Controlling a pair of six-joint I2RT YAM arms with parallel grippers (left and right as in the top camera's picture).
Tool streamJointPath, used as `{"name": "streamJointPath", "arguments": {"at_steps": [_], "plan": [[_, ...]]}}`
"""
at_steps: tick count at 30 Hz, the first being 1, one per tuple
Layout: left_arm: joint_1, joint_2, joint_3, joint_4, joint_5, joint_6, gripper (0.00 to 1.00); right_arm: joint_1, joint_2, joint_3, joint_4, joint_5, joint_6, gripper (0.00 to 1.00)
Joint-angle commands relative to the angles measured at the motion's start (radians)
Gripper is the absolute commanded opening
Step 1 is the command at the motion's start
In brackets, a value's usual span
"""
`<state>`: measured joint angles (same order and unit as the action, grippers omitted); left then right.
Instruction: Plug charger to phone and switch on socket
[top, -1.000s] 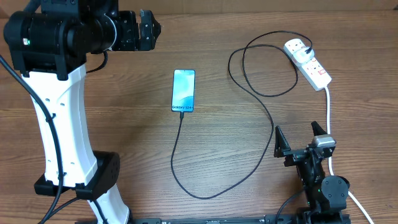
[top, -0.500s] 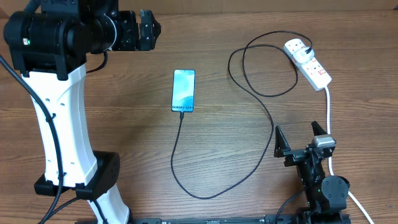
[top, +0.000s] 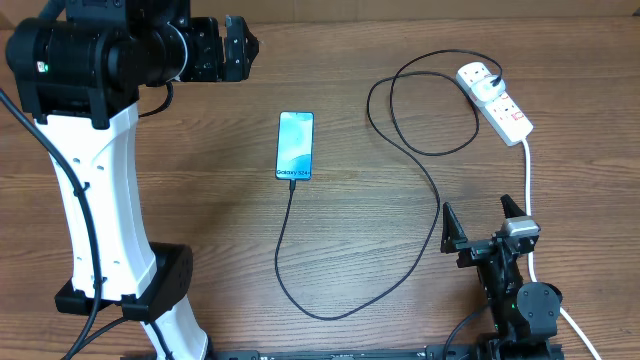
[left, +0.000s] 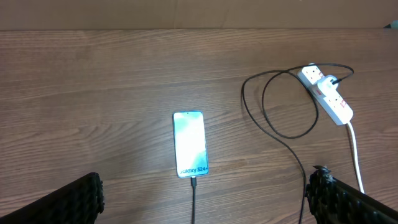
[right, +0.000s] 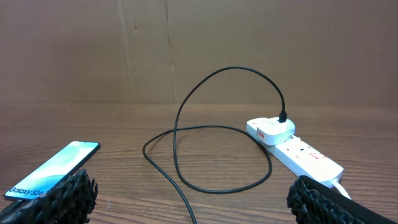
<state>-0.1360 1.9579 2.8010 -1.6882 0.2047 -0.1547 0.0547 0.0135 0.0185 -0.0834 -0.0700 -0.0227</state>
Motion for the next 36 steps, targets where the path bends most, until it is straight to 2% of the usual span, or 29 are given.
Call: {"name": "streamJointPath", "arguments": {"at_steps": [1, 10, 16, 20, 29, 36], "plan": [[-0.002, 0.005, -0.003, -0.001, -0.005, 0.000, 1.00, 0.004, -0.011, -0.010, 0.003, 0.013, -0.005, 1.00], [-0.002, 0.005, -0.008, -0.001, -0.026, 0.001, 1.00, 0.004, -0.011, -0.010, 0.003, 0.013, -0.005, 1.00], [-0.066, -0.051, -0.107, 0.006, -0.167, 0.001, 1.00, 0.004, -0.011, -0.010, 0.003, 0.013, -0.005, 1.00], [-0.112, -0.155, -0.307, 0.110, -0.245, 0.001, 1.00, 0.004, -0.011, -0.010, 0.003, 0.013, -0.005, 1.00], [-0.090, -0.476, -0.940, 0.484, -0.241, 0.001, 1.00, 0.004, -0.011, -0.010, 0.003, 0.013, -0.005, 1.00], [-0.068, -0.652, -1.216, 0.536, -0.242, 0.001, 1.00, 0.004, -0.011, -0.010, 0.003, 0.013, -0.005, 1.00]]}}
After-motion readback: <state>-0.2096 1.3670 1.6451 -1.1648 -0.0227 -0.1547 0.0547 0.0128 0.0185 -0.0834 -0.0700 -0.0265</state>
